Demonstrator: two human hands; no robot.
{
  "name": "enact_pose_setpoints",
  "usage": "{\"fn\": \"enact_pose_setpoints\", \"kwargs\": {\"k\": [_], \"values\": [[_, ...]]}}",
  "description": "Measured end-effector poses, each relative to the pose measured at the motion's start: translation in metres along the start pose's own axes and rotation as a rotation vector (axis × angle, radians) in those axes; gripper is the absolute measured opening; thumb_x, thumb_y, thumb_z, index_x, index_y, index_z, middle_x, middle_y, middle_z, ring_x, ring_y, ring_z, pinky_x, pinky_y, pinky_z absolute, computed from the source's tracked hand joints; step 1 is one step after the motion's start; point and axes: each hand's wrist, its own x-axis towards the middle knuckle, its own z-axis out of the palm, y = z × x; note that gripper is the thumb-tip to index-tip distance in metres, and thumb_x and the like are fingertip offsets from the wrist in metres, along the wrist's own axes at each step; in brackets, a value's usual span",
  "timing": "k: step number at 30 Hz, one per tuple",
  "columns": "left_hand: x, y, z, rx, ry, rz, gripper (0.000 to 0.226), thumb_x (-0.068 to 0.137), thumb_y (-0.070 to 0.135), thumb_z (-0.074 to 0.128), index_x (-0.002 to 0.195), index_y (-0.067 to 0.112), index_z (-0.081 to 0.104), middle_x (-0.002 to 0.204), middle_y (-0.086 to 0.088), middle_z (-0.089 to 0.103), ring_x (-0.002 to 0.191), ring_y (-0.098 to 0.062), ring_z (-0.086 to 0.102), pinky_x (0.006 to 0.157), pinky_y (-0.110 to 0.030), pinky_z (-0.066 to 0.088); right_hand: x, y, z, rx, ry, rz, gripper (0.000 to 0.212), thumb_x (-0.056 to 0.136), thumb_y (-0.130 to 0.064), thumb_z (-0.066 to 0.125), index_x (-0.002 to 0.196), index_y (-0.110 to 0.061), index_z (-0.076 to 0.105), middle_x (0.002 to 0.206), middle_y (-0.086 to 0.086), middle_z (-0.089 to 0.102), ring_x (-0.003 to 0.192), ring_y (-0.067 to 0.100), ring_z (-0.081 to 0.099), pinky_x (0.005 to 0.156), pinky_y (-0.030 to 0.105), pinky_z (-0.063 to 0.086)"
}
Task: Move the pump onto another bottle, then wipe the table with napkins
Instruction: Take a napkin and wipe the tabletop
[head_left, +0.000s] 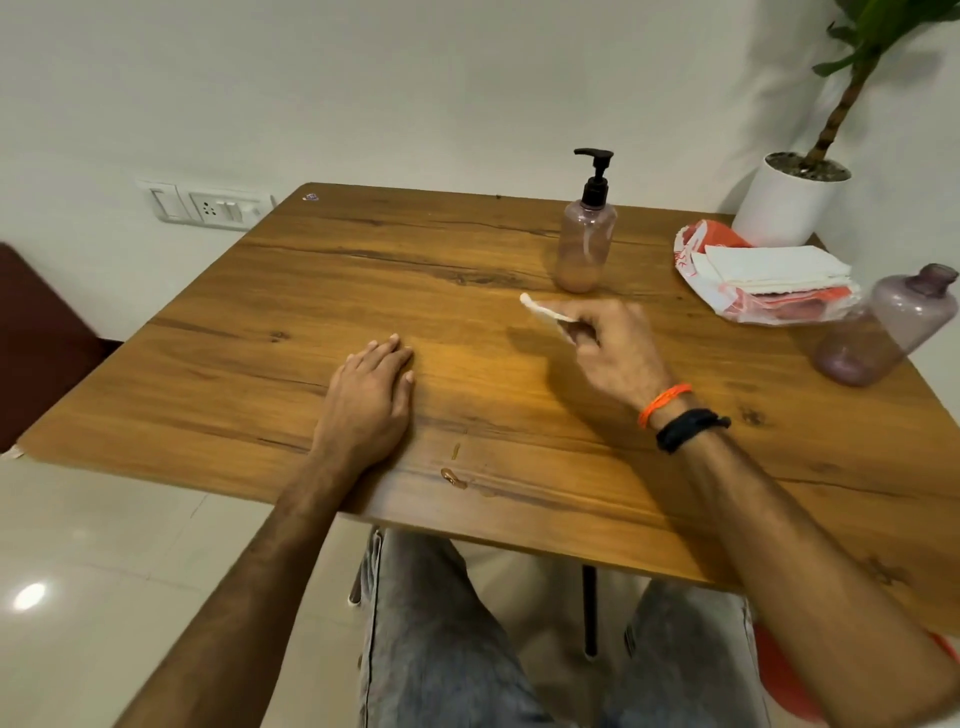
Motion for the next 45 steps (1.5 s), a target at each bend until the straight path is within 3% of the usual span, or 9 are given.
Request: {"fn": "enact_pose_setpoints", "kwargs": {"k": [6,15,19,22,24,27,32,41,45], "values": [[-0.014,-0.003,-0.004,-0.013,-0.006,0.022,0.042,0.1,0.026,0.042,0.139,0.013,0.048,0.152,-0.006,0.039,0.143,-0.024,0.03,0.118,-0.045,0.021,0.004,0.0,0.037,-0.267,-0.292,0.056,0.058,0.086,0.001,0.04,0.134,-0.028,0.055,0.136,0.015,0.055,0.126,0.034,0.051,0.109,0.039,0.04],[-0.022,-0.005,-0.006,-0.013,-0.003,0.031,0.042,0.1,0.025,0.042,0.14,0.012,0.048,0.152,-0.007,0.04,0.143,-0.025,0.032,0.118,-0.045,0.022,-0.082,-0.062,0.052,-0.16,-0.412,-0.288,0.051,0.09,0.0,0.048,0.135,-0.022,0.055,0.143,0.0,0.052,0.134,0.019,0.046,0.113,0.034,0.035],[-0.023,-0.006,-0.005,-0.016,-0.006,0.036,0.043,0.1,0.027,0.041,0.14,0.014,0.046,0.152,-0.007,0.039,0.143,-0.025,0.031,0.118,-0.045,0.021,-0.104,-0.07,0.036,0.005,-0.499,-0.282,0.05,0.09,0.002,0.046,0.128,-0.026,0.062,0.135,-0.007,0.059,0.125,0.006,0.053,0.107,0.025,0.04],[-0.027,-0.008,-0.006,-0.017,-0.005,0.045,0.043,0.1,0.027,0.04,0.141,0.014,0.046,0.153,-0.006,0.038,0.143,-0.024,0.03,0.118,-0.045,0.02,-0.087,-0.064,0.021,0.128,-0.386,-0.177,0.049,0.092,0.001,0.049,0.125,-0.033,0.062,0.123,-0.013,0.063,0.088,-0.014,0.06,0.068,0.006,0.048],[-0.03,-0.008,-0.007,-0.018,-0.003,0.048,0.043,0.101,0.027,0.04,0.141,0.014,0.046,0.153,-0.005,0.038,0.144,-0.023,0.029,0.118,-0.046,0.02,-0.068,-0.059,0.02,0.113,-0.26,-0.145,0.052,0.09,0.003,0.048,0.124,-0.034,0.062,0.124,-0.011,0.063,0.1,-0.009,0.06,0.077,0.003,0.045],[-0.034,-0.008,-0.009,-0.017,-0.004,0.047,0.043,0.101,0.027,0.039,0.142,0.015,0.045,0.154,-0.003,0.037,0.144,-0.021,0.028,0.119,-0.044,0.018,-0.049,-0.058,0.033,-0.057,-0.254,-0.161,0.053,0.088,0.007,0.044,0.128,-0.023,0.062,0.133,-0.002,0.06,0.126,0.012,0.053,0.107,0.015,0.034],[-0.036,-0.007,-0.009,-0.01,0.004,0.044,0.043,0.101,0.025,0.039,0.142,0.014,0.045,0.153,-0.003,0.037,0.144,-0.02,0.028,0.12,-0.042,0.017,-0.066,-0.061,0.06,-0.199,-0.49,-0.316,0.063,0.087,0.009,0.043,0.141,-0.022,0.047,0.151,-0.003,0.041,0.14,0.014,0.037,0.118,0.029,0.023],[-0.036,-0.01,-0.006,-0.016,0.017,0.047,0.043,0.1,0.027,0.04,0.14,0.015,0.046,0.152,-0.004,0.039,0.144,-0.021,0.03,0.118,-0.045,0.021,-0.124,-0.045,0.018,0.12,-0.715,-0.434,0.065,0.074,0.009,0.039,0.128,-0.017,0.062,0.138,-0.002,0.056,0.131,0.009,0.049,0.111,0.035,0.039],[-0.036,-0.011,-0.006,-0.016,0.006,0.049,0.043,0.101,0.028,0.039,0.141,0.015,0.045,0.153,-0.003,0.038,0.144,-0.021,0.029,0.119,-0.045,0.02,-0.101,-0.034,0.004,0.343,-0.572,-0.22,0.052,0.086,0.001,0.043,0.123,-0.031,0.062,0.133,-0.008,0.06,0.111,0.05,0.057,0.086,0.067,0.048]]}}
